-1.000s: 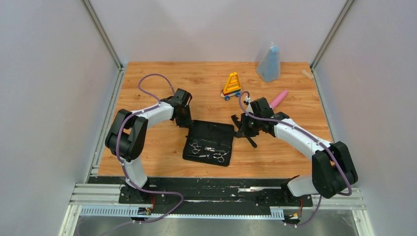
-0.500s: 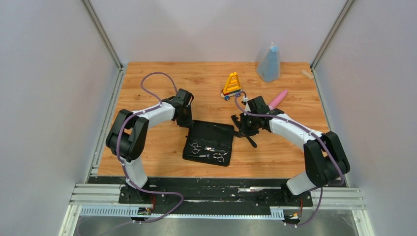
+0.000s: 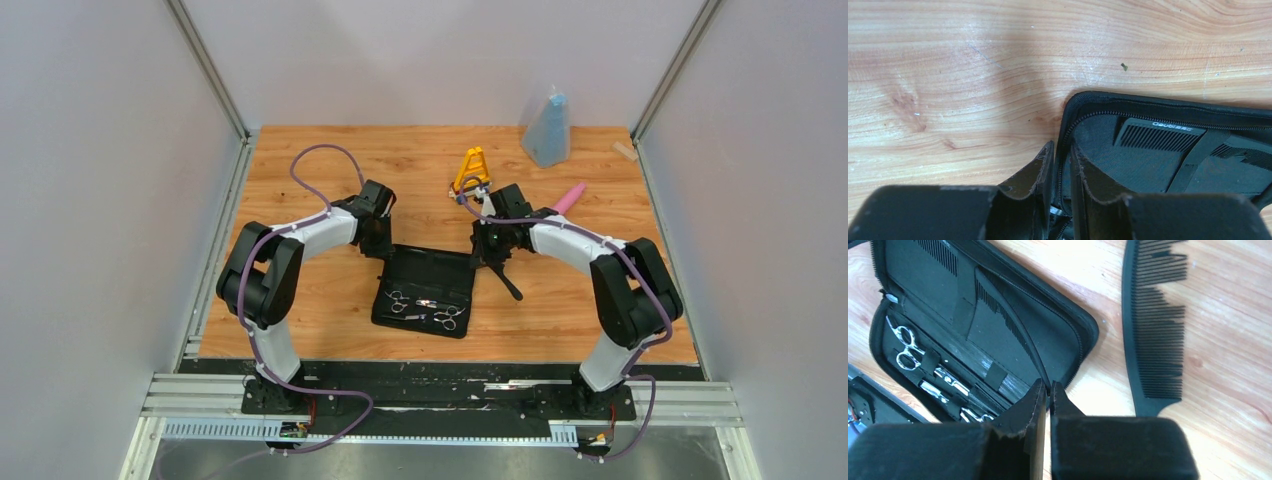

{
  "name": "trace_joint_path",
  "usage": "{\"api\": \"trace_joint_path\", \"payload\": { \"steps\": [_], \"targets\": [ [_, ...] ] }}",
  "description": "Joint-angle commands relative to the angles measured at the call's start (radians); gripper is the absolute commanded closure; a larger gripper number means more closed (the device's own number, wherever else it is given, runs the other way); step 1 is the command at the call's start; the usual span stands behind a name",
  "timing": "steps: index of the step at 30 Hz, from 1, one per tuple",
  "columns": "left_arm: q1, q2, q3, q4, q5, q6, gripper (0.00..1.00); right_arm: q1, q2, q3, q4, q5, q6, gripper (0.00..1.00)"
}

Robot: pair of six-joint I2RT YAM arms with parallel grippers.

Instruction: Sort the hair-cutting tools

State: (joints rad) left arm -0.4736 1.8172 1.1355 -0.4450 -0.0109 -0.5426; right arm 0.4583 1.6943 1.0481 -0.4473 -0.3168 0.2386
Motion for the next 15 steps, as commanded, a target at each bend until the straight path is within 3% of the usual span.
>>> {"api": "trace_joint_path", "payload": {
  "steps": [1,8,13,15],
  "targets": [
    [-0.029,0.051,-0.025,-0.01,0.005,0.002,0.74,0.016,0.047,0.063,0.081,-0.031,0.006,0.99],
    [-0.03,0.034,-0.035,-0.043,-0.04,-0.022,0.74,0.047,0.122,0.117,0.08,-0.023,0.032,0.87],
    [-0.016,0.008,-0.054,-0.065,-0.109,-0.042,0.74,0.051,0.123,0.122,0.068,0.061,0.049,0.52],
    [-0.006,-0.002,-0.063,-0.062,-0.111,-0.047,0.75,0.051,0.109,0.124,0.061,0.113,0.047,0.45]
  ]
}}
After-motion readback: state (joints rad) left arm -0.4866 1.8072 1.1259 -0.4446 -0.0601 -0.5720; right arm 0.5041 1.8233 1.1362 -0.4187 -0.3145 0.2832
